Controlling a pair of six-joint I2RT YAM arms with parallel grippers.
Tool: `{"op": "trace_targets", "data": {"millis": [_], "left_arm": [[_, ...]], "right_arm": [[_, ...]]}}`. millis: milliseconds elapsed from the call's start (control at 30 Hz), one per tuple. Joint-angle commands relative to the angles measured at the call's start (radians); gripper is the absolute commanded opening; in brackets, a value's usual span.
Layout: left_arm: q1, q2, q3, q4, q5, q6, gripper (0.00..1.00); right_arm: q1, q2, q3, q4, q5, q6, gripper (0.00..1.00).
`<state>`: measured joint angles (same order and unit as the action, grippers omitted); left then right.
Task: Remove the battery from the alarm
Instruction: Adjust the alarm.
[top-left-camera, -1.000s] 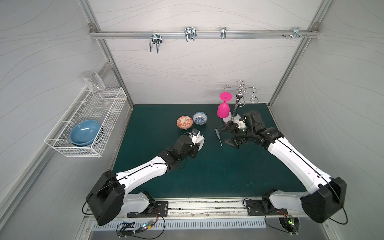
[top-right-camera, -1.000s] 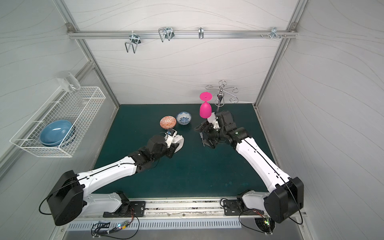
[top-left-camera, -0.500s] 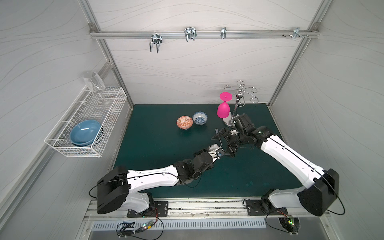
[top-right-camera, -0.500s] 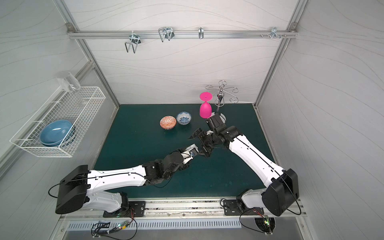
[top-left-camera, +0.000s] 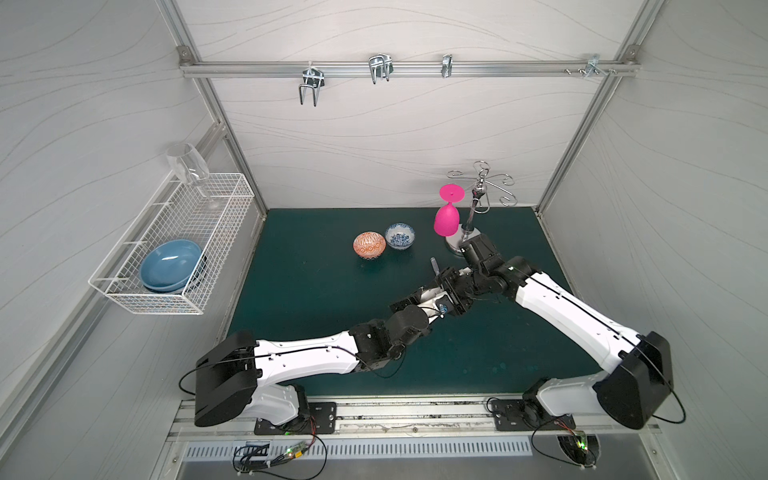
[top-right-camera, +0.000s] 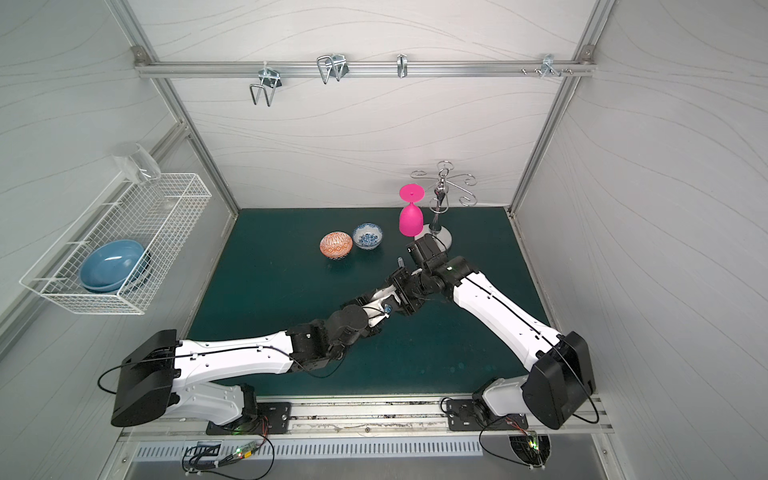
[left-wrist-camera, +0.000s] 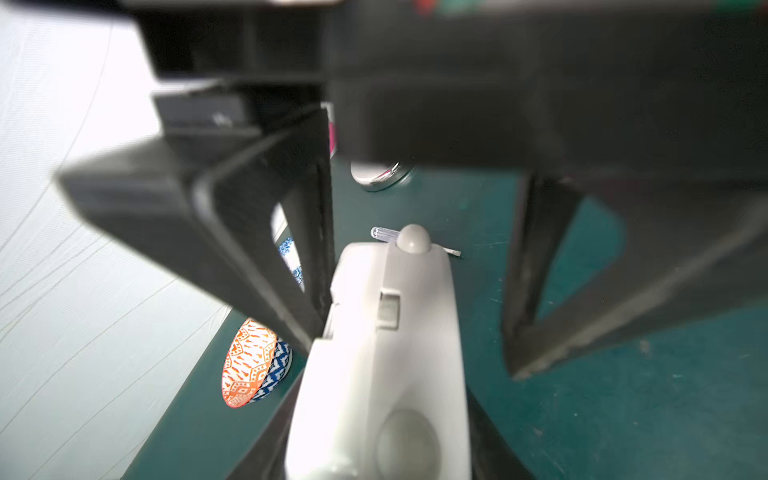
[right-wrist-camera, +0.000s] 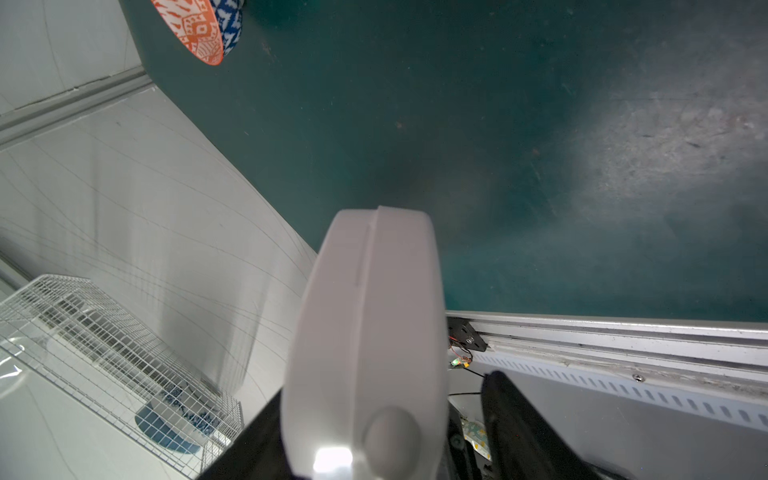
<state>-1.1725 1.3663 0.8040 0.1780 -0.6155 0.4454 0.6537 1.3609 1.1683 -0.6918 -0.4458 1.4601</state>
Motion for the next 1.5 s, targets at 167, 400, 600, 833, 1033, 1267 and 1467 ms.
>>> {"op": "trace_targets", "data": {"millis": [167,400,600,833,1033,1267,1467], "left_arm": [[-0.015,-0.022,0.04,0.086,-0.019,0.016,0.28],[-0.014,-0.112,0.008,0.012,0.023,-0.061,0.75],[0.028,-0.32,-0.067,-0.153,0.154,-0.274,0.94],[0.459,-0.571,-0.248,-0.098,0.771,-0.871,1.0],[0.598,-0.466,-0.316,0.251,1.15,-1.28,1.0],[0.591,-0.202,-0.275,0.716,1.381,-1.567,1.0],[0.559,-0.076,-0.217,0.855,1.407,-1.647,0.95]], "right_arm": [[0.006,-0.006,-0.009,0.017,0.006,0.002,0.43],[-0.048,-0.057,-0.022,0.021,0.032,-0.09,0.26],[-0.174,-0.148,-0.075,0.059,0.03,-0.295,0.18],[-0.386,-0.261,-0.278,0.444,-0.307,-0.507,0.17],[-0.421,-0.262,-0.362,0.732,-0.575,-0.56,0.17],[-0.344,-0.279,-0.331,0.69,-0.683,-0.646,0.17],[-0.273,-0.269,-0.302,0.718,-0.7,-0.622,0.16]]}}
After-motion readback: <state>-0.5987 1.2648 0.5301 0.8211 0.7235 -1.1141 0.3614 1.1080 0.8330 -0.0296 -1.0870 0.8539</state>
